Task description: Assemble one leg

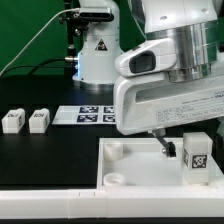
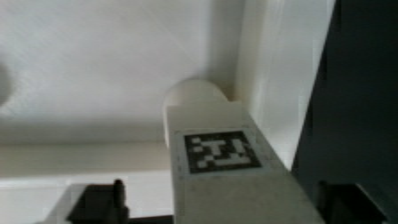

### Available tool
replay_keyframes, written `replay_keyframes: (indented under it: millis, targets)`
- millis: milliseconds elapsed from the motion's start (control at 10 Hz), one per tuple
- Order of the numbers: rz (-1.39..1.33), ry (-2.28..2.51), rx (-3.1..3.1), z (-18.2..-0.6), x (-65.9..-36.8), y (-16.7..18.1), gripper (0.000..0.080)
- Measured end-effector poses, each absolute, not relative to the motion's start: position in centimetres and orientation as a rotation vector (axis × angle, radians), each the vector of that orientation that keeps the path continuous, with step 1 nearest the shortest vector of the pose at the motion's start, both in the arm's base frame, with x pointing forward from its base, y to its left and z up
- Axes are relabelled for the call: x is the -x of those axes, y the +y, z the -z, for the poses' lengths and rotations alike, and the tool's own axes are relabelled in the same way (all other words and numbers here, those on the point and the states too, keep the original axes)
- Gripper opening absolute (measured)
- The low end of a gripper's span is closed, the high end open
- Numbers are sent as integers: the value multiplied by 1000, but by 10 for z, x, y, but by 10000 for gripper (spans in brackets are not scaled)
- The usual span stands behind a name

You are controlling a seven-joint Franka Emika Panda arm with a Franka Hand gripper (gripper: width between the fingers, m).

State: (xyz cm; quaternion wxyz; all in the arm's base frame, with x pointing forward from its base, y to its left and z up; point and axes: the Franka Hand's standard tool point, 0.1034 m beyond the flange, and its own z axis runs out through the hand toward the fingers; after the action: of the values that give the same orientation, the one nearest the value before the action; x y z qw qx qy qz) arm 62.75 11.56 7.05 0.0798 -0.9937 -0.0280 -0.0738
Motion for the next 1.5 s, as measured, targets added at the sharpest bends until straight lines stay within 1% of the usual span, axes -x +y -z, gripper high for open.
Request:
replay_keyframes:
  millis: [100, 200, 300, 500, 700, 800, 900, 1000, 1100, 1200, 1300, 1400, 1500]
  targets:
    - [221, -83, 2972, -70, -628, 116, 385]
    - [203, 123, 2958, -70, -627, 116, 385]
    - [187, 301, 2937, -71, -628, 115, 295]
    - [152, 682, 2857, -71, -628, 114, 295]
    - [56, 1385, 2581, -70, -626, 118, 295]
    - [-13, 1775, 2313, -68, -627, 121, 297]
    - [-52, 1948, 2150, -68, -628, 121, 297]
    - [-132, 2208, 1842, -67, -628, 124, 297]
    - [-175, 2314, 1678, -67, -629, 124, 297]
    - [-183, 2345, 1640, -67, -628, 125, 297]
    - [-163, 2267, 1741, -67, -628, 125, 383]
    - [-165, 2264, 1746, -66, -627, 127, 563]
    - [-151, 2149, 1901, -62, -619, 135, 563]
